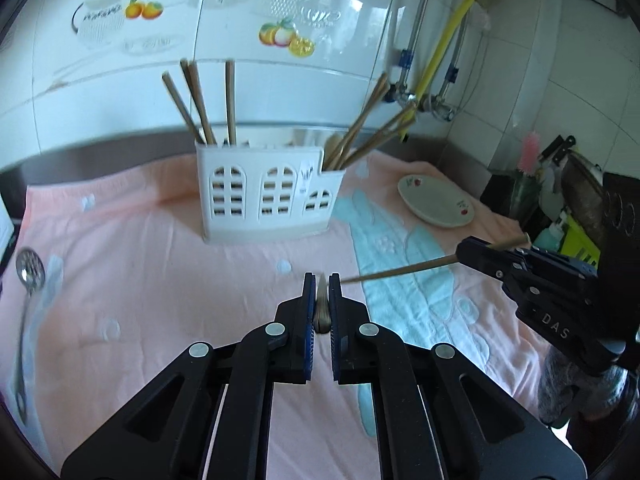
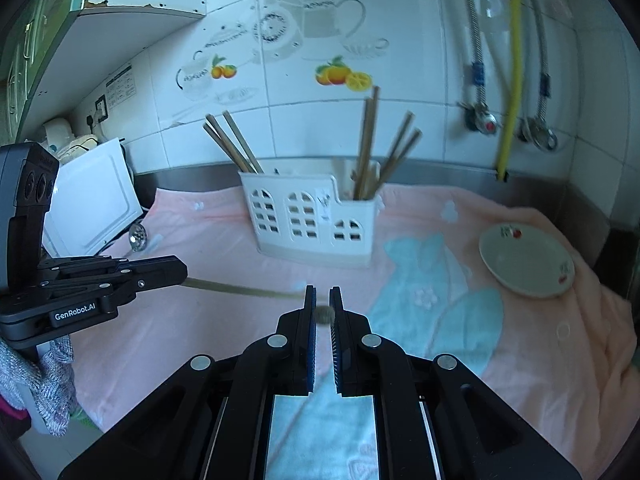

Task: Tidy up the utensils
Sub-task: 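Lift both chopsticks up over the white holder with both grippers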

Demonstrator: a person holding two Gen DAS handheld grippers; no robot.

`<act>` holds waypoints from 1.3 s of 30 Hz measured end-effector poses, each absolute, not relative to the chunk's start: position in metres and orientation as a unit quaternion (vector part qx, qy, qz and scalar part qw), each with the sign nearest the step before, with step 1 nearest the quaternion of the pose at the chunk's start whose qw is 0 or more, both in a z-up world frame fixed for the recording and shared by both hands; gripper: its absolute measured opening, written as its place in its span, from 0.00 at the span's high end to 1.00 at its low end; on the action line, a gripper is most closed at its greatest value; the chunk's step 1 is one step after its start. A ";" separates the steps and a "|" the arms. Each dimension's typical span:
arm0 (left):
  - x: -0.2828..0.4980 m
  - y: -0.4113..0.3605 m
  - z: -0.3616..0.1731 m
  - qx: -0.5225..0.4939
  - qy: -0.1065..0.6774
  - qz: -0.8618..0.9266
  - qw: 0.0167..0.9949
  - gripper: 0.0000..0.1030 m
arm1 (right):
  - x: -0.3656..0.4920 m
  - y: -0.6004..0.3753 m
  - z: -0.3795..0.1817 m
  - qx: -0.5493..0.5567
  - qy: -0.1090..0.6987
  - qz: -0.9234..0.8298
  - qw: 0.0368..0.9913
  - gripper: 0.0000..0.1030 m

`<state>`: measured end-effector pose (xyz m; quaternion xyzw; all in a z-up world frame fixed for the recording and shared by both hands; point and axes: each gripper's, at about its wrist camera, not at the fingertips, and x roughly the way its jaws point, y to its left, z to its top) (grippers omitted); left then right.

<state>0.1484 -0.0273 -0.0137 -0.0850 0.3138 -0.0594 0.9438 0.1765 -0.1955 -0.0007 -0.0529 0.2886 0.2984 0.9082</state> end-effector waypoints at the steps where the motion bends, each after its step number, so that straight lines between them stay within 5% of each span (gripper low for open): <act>1: 0.149 -0.026 -0.010 -0.082 0.312 -0.061 0.945 0.95 | 0.179 -0.192 0.005 -0.055 0.289 0.301 0.907 0.94; 39: 0.258 0.035 0.162 -0.028 0.160 0.000 0.987 0.95 | 0.292 -0.152 0.152 -0.063 0.265 0.304 0.913 0.94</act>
